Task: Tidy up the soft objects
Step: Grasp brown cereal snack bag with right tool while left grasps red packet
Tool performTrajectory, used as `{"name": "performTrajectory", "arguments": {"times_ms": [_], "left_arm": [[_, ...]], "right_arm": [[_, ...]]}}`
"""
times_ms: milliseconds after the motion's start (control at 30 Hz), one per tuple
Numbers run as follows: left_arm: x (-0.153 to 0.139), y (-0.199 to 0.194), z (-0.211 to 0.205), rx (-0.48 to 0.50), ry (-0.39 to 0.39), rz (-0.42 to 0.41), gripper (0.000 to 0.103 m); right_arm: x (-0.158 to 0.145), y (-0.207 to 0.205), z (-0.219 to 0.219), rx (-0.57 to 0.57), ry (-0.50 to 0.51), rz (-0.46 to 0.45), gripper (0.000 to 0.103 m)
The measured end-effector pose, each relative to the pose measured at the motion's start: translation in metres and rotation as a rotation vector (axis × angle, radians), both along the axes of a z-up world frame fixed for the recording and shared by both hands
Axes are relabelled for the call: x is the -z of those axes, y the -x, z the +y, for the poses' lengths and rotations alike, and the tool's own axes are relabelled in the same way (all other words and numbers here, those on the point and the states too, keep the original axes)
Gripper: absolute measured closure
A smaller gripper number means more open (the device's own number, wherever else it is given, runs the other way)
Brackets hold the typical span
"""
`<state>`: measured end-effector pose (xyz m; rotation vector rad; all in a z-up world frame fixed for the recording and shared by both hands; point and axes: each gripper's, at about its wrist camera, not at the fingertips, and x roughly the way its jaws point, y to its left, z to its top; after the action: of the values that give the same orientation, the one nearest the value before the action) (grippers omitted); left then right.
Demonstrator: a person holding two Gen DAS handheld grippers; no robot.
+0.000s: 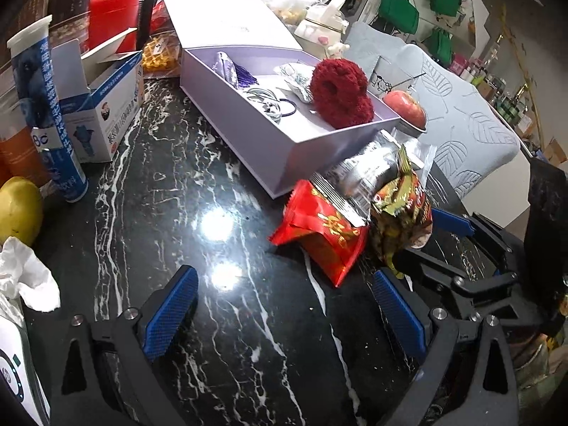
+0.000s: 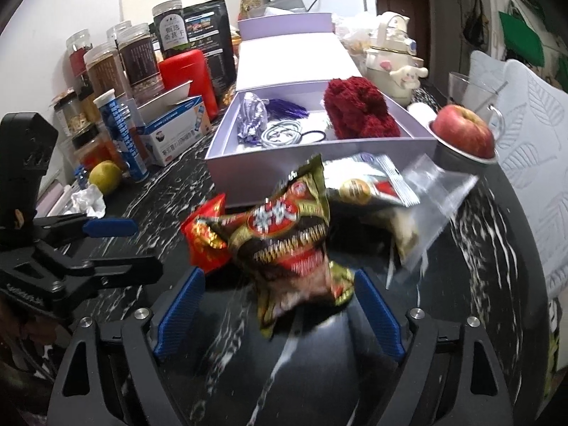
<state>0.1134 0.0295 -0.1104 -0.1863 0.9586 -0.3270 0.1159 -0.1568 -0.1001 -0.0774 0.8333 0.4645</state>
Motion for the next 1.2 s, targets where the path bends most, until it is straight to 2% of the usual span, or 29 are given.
{"name": "performTrajectory", "arguments": {"times_ms": [367, 500, 700, 1200], "left_arm": [[0.002, -0.01, 0.001, 0.005, 0.018, 0.01, 0.003], [0.002, -0.012, -0.004, 0.023, 0.02, 0.01, 0.003], [0.003, -0.017, -0.013, 0.047, 0.02, 0.008, 0.003], [0.012, -0.035, -0.033, 0.083, -0.008, 0.016, 0.003]], "right_arm": [[0.006, -0.017, 0.008, -0.051, 0.008, 0.021, 0.017], [0.011, -0.019, 0.003, -0.039, -0.002, 0.048, 0.038], [0.008, -0.014, -0.008, -0.032, -0.056, 0.052, 0.052], [0.007, 0.012, -0.039, 0.039, -0.086, 0.074, 0.052]]}}
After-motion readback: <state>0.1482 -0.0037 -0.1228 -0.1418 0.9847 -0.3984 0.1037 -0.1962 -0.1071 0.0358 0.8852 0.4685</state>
